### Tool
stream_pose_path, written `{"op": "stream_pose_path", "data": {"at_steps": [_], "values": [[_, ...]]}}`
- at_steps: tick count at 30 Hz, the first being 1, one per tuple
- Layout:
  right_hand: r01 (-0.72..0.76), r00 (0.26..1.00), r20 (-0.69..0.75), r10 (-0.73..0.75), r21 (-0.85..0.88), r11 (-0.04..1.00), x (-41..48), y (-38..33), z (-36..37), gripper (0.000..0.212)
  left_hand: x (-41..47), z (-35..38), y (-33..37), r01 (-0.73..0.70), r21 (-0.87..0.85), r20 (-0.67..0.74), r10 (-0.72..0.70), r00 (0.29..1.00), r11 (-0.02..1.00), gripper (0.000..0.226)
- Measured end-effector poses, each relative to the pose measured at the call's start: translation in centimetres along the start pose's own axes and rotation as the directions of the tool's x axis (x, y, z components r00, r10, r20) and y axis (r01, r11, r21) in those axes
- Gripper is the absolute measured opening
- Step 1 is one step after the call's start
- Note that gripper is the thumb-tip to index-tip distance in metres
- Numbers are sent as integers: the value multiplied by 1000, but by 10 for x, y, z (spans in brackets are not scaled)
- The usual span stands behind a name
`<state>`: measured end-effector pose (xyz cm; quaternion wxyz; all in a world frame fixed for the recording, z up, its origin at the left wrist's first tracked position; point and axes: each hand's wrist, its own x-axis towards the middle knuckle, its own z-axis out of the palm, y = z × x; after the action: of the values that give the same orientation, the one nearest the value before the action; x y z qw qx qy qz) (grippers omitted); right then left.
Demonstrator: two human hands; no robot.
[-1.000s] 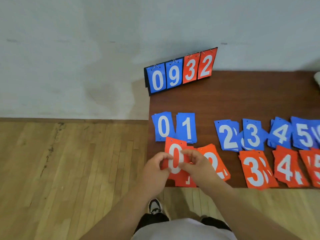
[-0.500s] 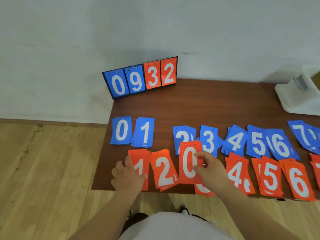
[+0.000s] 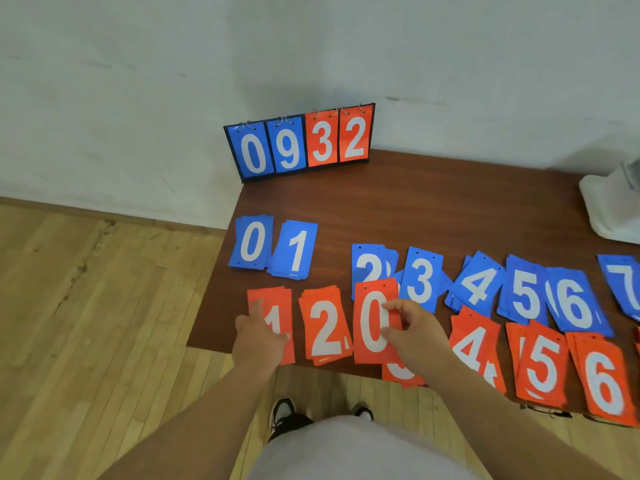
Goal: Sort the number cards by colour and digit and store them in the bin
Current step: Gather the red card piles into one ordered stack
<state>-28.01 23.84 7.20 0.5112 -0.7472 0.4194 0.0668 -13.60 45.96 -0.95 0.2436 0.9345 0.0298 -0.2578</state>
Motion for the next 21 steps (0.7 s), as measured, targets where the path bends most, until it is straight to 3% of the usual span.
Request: {"op": "stream_pose_path", "data": {"at_steps": [9, 21], "values": [[-27, 998, -47, 30, 65, 998, -2, -12, 17, 36, -5, -19, -9, -82, 66, 3, 82, 997, 994, 72], [10, 996, -86, -9, 16, 1000, -18, -55, 49, 27, -13, -80, -31, -177, -256, 31, 191, 981, 950, 37]]}}
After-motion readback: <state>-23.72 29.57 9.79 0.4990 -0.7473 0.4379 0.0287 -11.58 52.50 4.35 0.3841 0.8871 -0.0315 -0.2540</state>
